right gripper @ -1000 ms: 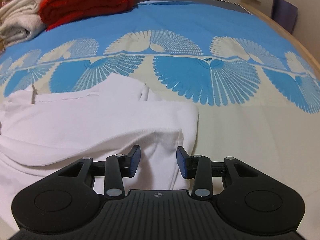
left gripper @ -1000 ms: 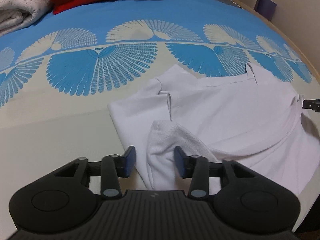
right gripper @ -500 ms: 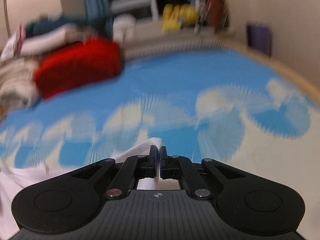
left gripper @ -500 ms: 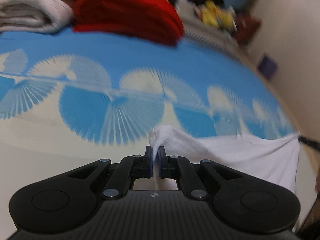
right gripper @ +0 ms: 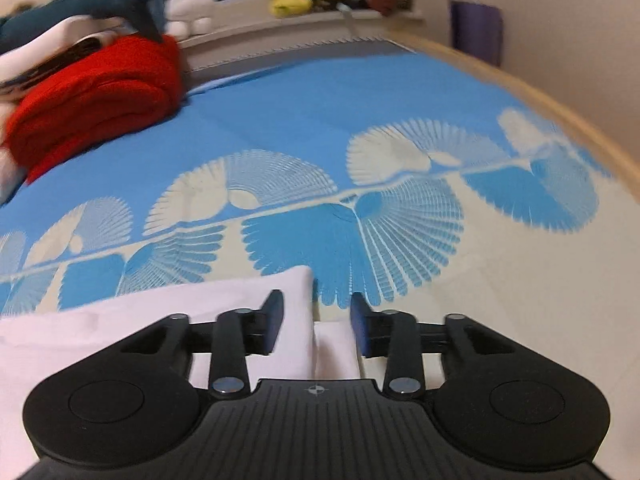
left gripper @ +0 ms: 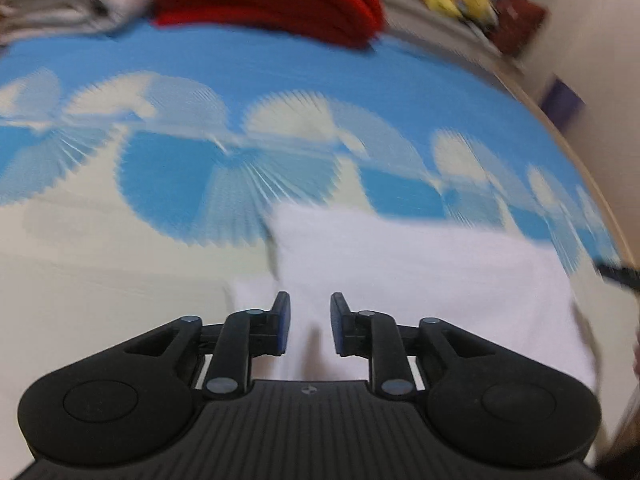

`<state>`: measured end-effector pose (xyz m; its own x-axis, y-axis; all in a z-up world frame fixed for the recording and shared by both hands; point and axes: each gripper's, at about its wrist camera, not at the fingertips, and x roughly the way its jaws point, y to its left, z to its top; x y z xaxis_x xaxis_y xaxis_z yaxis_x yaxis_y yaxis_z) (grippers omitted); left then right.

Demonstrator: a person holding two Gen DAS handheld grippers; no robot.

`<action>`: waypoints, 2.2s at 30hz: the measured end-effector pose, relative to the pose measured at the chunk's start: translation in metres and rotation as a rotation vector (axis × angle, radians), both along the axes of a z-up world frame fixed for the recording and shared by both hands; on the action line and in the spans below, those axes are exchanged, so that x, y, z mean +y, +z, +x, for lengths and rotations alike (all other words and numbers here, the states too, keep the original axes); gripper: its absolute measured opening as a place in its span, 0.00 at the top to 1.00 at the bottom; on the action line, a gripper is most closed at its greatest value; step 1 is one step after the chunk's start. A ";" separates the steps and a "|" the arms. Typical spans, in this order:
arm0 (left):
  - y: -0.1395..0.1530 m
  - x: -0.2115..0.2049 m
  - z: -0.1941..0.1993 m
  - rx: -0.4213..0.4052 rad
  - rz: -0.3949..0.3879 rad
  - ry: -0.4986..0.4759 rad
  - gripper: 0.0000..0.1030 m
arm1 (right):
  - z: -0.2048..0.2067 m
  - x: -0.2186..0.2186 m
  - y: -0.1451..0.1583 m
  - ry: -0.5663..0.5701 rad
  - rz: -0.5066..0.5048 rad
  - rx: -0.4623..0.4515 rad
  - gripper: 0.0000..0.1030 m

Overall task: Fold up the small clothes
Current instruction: 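Grasp the hem with both tools and lift it toward the collar, then lay the hem over the collar and open both tools to release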

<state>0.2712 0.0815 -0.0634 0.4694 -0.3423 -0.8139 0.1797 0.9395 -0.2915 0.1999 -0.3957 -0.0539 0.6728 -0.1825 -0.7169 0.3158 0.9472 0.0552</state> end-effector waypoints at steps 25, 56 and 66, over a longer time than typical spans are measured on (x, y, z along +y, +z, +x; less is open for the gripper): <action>-0.036 -0.040 -0.069 0.262 0.250 -0.166 0.97 | -0.077 0.017 -0.045 0.054 0.114 0.456 0.94; -0.039 0.001 -0.207 0.255 0.171 0.077 0.80 | -0.166 0.050 -0.052 0.109 -0.028 0.473 0.74; -0.032 0.004 -0.228 0.223 0.194 0.074 0.69 | -0.158 0.052 -0.054 0.049 -0.073 0.491 0.59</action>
